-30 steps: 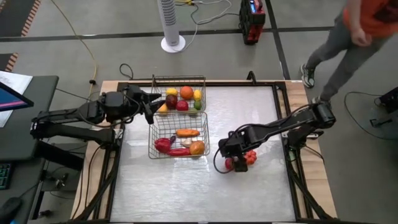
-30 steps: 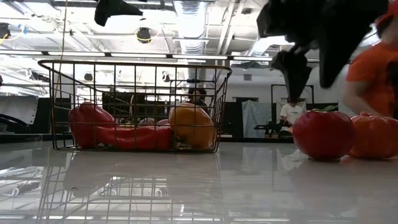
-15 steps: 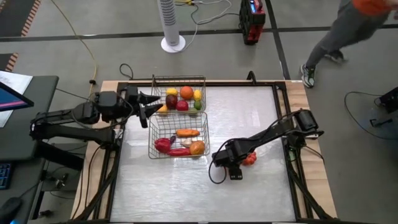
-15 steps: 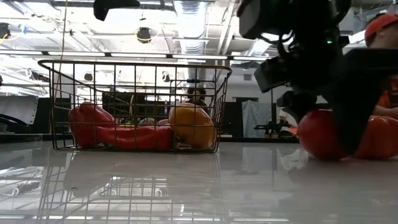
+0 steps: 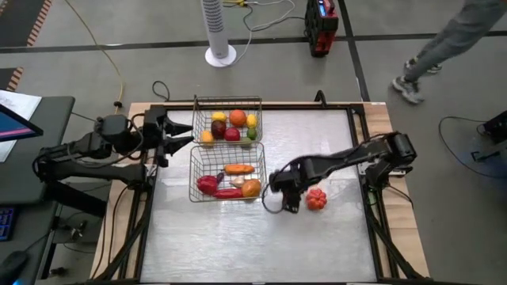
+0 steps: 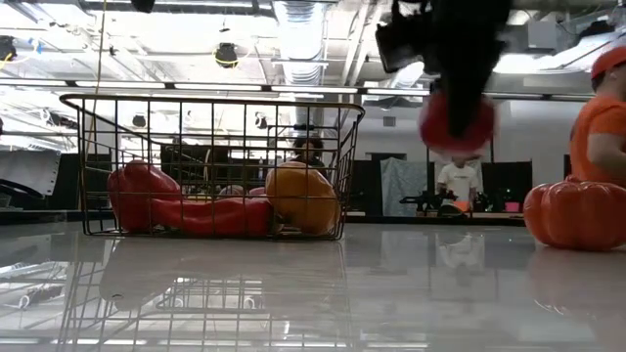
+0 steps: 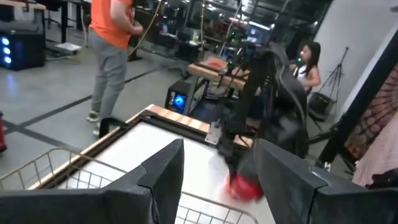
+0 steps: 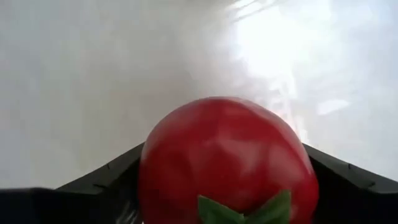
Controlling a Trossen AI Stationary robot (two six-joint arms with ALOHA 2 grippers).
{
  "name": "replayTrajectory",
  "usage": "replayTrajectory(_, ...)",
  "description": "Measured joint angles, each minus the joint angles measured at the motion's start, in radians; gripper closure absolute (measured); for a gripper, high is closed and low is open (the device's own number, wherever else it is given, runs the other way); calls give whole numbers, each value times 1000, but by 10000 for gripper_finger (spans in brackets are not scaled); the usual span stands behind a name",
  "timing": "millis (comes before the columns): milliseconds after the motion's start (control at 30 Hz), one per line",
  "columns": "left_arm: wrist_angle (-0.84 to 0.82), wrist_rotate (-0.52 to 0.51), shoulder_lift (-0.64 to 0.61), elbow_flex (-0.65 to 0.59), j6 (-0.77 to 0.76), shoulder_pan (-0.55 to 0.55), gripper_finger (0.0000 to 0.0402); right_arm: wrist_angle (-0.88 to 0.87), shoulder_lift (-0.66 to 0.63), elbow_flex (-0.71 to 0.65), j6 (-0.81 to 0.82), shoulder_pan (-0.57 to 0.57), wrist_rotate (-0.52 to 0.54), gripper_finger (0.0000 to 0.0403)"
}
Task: Sort produce into baskets
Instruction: Put the red tomato into the top mesh basket
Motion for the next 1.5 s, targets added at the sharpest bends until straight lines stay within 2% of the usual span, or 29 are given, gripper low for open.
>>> replayTrajectory(133, -11, -1, 7, 0, 42, 0, 219, -29, -41, 37, 64, -86, 89, 56)
replayTrajectory(267, -22, 0, 10, 0, 45, 0, 219, 33, -50, 78, 135, -188, 87, 52)
replayTrajectory(367, -23, 0, 9, 0, 33, 0, 219, 115, -44, 118, 127, -244, 69, 45)
replayTrajectory(600, -46, 6, -30, 0, -30, 0, 219, 223, -41, 159, 21, -292, 66, 51)
replayTrajectory(767, -64, -54, -39, 0, -33, 0, 219, 316, -38, 160, 14, -309, 59, 49)
replayTrajectory(1000, -21, -148, -37, 0, -62, 0, 219, 681, 46, 163, 2, -347, 102, 47)
replayTrajectory(1100, -18, -154, -38, 0, -92, -1, 219, 781, 113, 160, -95, -383, 113, 49)
replayTrajectory(1167, -18, -154, -37, 0, -123, -1, 219, 797, 146, 160, -124, -414, 116, 49)
replayTrajectory(1267, -21, -153, -37, 0, -166, -2, 219, 801, 176, 167, -76, -464, 114, 46)
replayTrajectory(1500, -20, -152, -37, 0, -195, -2, 219, 746, 170, 178, -44, -586, -63, 18)
